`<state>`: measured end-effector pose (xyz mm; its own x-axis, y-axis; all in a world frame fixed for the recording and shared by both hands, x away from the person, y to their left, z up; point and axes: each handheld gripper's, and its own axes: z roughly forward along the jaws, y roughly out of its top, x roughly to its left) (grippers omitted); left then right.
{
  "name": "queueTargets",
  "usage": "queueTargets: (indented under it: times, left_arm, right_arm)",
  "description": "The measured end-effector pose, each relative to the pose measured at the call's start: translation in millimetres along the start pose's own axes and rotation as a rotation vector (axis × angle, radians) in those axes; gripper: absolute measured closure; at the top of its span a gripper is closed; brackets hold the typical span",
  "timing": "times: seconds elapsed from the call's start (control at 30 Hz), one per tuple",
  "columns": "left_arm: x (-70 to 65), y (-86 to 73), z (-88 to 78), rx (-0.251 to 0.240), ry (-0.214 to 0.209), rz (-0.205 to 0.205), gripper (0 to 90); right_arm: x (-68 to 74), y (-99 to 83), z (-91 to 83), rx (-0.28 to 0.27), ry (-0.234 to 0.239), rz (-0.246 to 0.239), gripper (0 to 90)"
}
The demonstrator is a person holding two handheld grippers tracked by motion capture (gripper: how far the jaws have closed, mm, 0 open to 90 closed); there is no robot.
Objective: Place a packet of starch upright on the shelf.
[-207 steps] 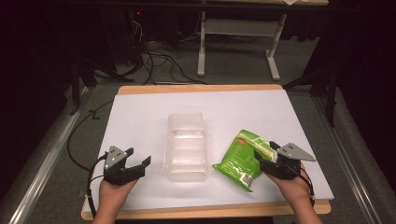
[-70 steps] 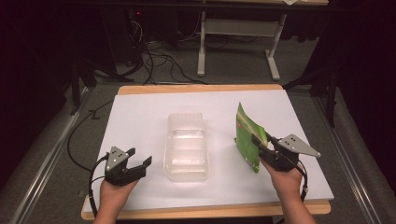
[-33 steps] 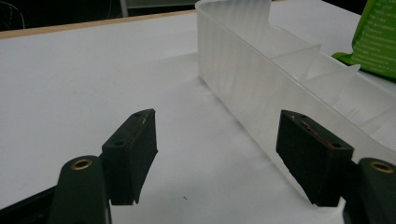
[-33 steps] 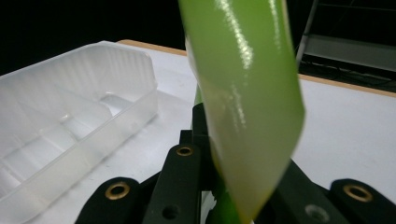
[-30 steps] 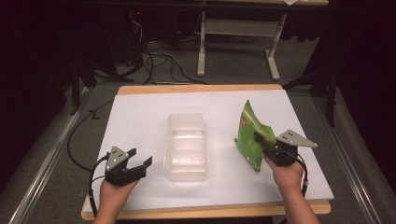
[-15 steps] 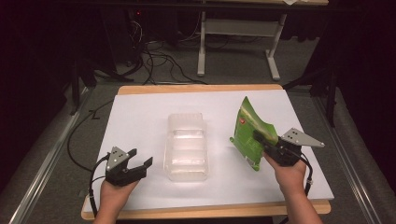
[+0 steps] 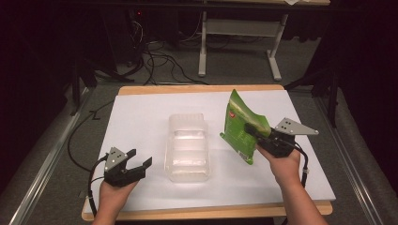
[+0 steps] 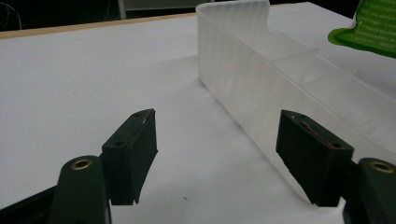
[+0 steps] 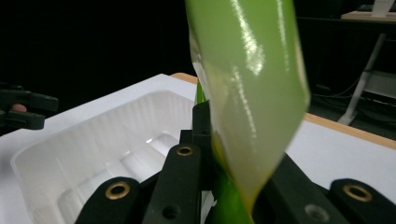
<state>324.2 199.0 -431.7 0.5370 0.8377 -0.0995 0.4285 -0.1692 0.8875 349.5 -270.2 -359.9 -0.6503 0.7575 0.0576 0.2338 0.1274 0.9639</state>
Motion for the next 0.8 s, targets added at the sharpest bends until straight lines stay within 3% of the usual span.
queueTargets:
  times: [0.43, 0.8]
  left_arm:
    - [-0.4, -0.4, -1.4, -0.003, 0.013, 0.006, 29.8]
    - [0.2, -0.7, -1.5, -0.007, 0.023, 0.008, 29.7]
  right_arm:
    - [4.7, 19.8, 34.8, 0.005, 0.105, -0.037, 86.1]
    - [13.1, 35.9, 62.8, -0.006, 0.268, -0.076, 86.1]
